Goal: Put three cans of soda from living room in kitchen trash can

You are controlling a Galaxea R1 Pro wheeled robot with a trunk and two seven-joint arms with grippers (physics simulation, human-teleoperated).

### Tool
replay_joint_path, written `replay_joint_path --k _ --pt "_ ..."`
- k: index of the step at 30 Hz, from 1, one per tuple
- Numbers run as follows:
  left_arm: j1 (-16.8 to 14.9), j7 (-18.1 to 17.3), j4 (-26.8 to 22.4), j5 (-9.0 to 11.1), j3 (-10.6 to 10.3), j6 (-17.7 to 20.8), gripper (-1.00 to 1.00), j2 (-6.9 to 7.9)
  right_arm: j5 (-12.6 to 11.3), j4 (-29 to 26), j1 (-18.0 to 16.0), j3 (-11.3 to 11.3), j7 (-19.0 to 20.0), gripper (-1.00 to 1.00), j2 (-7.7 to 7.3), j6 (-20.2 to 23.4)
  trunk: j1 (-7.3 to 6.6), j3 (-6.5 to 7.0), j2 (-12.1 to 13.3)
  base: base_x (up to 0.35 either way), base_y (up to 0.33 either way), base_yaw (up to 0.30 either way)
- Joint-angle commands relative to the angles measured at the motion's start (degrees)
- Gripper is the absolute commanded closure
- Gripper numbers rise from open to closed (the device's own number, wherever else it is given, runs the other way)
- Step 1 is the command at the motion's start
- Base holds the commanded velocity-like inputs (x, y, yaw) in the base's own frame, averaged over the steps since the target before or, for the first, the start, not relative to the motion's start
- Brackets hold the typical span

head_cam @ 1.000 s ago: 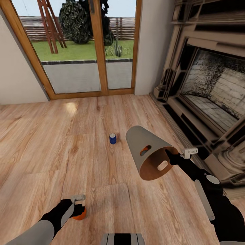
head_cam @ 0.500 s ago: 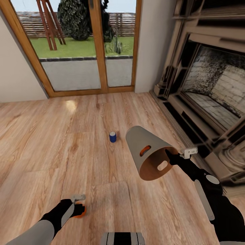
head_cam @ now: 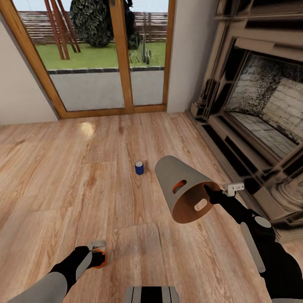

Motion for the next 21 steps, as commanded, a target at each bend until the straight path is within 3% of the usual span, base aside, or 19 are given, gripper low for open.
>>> replay_joint_path --k 1,21 --pt "0.0 0.0 0.0 0.0 0.0 0.0 -1.0 0.0 -0.5 -0.1 0.0 0.0 0.0 1.0 0.01 0.0 -0.01 0.01 0.0 0.0 0.0 0.0" --pt "0.0 -0.2 -0.1 0.2 0.0 -1.1 -1.0 0.0 -0.4 -0.1 0.0 0.4 -0.1 1.0 0.01 0.0 -0.01 0.01 0.0 0.0 0.0 0.0"
